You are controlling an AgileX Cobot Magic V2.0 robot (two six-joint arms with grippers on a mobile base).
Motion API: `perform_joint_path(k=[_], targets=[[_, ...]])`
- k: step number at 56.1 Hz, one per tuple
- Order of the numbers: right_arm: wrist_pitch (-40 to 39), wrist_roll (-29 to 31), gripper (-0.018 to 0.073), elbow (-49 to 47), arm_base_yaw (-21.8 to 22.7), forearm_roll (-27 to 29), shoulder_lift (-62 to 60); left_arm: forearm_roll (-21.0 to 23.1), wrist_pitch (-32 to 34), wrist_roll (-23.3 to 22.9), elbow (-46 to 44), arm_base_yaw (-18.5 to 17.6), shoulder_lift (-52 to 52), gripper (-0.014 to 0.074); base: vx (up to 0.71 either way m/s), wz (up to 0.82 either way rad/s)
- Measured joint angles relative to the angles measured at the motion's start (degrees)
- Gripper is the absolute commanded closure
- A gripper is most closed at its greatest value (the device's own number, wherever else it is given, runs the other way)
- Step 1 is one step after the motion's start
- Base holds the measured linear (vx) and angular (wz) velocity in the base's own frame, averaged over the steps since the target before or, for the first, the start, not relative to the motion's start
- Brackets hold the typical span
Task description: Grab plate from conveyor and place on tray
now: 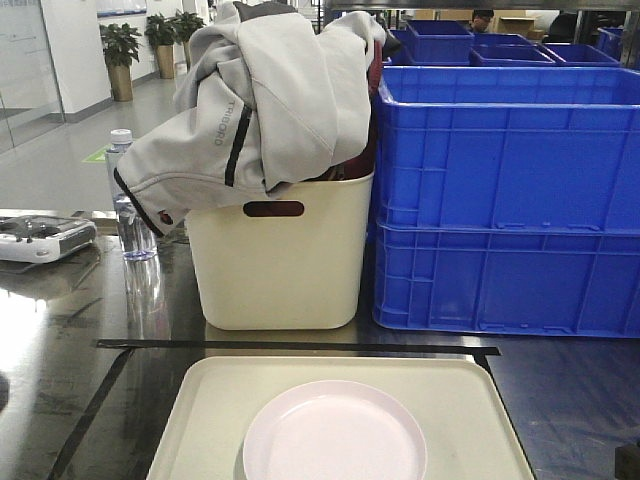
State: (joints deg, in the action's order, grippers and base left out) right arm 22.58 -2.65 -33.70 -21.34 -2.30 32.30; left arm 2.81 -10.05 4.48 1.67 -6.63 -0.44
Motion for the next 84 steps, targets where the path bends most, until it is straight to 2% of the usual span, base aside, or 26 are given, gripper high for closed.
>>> perform_joint_path(k=[32, 36, 45, 50, 60, 84], targets=[[-0.4, 1.0, 0.0568, 0.8, 0.6, 0.1, -1.0, 0.0, 0.0, -0.2, 0.0, 0.0, 0.0, 0.0594, 0.0, 0.0], [-4.4, 2.3, 0.0568, 5.0, 3.3, 1.3, -3.9, 0.0, 0.0, -0.2, 0.0, 0.0, 0.0, 0.0594, 0.0, 0.0], [-20.2, 2.7, 0.0568, 24.1, 13.6, 3.7, -15.7, 0.0, 0.0, -0.2, 0.0, 0.0, 0.0, 0.0594, 0.0, 0.0], [-24.3, 2.7, 0.0568, 32.4, 16.9, 3.4, -22.4, 0.0, 0.0, -0.2, 0.0, 0.0, 0.0, 0.0594, 0.0, 0.0], [-20.4, 2.7, 0.0568, 35.3, 18.1, 0.9, -32.1, 0.0, 0.0, -0.2, 0.0, 0.0, 0.0, 0.0594, 0.0, 0.0], [-18.6, 2.7, 0.0568, 35.3, 18.1, 0.3, -32.8, 0.0, 0.0, -0.2, 0.0, 0.0, 0.0, 0.0594, 0.0, 0.0]])
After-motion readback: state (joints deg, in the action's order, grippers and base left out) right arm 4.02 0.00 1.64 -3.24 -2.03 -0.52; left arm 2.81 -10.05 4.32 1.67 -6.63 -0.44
